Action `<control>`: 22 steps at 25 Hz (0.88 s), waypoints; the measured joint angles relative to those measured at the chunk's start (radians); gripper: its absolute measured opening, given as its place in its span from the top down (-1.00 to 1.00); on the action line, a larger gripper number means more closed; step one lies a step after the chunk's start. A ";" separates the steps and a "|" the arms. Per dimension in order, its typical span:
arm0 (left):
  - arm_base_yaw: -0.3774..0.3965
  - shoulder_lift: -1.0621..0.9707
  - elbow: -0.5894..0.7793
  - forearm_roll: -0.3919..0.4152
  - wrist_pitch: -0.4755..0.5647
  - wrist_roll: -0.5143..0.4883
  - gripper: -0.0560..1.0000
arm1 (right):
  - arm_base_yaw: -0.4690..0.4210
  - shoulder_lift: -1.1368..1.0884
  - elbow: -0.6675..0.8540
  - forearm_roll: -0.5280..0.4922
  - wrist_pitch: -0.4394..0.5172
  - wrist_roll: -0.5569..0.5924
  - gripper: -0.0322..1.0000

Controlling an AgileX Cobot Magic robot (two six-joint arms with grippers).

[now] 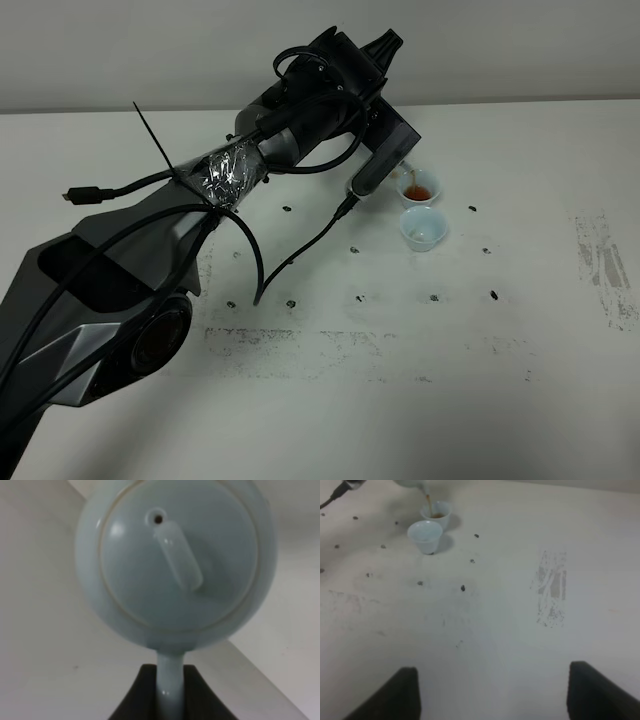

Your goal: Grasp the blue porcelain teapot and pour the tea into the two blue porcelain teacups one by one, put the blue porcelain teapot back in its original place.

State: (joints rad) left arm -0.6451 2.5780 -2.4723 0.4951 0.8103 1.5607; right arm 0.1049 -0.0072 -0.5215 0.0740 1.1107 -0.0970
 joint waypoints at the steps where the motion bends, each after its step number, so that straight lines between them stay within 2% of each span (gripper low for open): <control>1: 0.000 0.000 0.000 0.000 -0.007 0.000 0.77 | 0.000 0.000 0.000 0.000 0.000 0.000 -0.21; 22: 0.000 0.000 0.000 0.016 -0.054 -0.002 0.77 | 0.000 0.000 0.000 0.000 0.000 0.000 -0.21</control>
State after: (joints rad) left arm -0.6451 2.5780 -2.4723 0.5110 0.7560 1.5588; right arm 0.1049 -0.0072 -0.5215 0.0740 1.1107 -0.0970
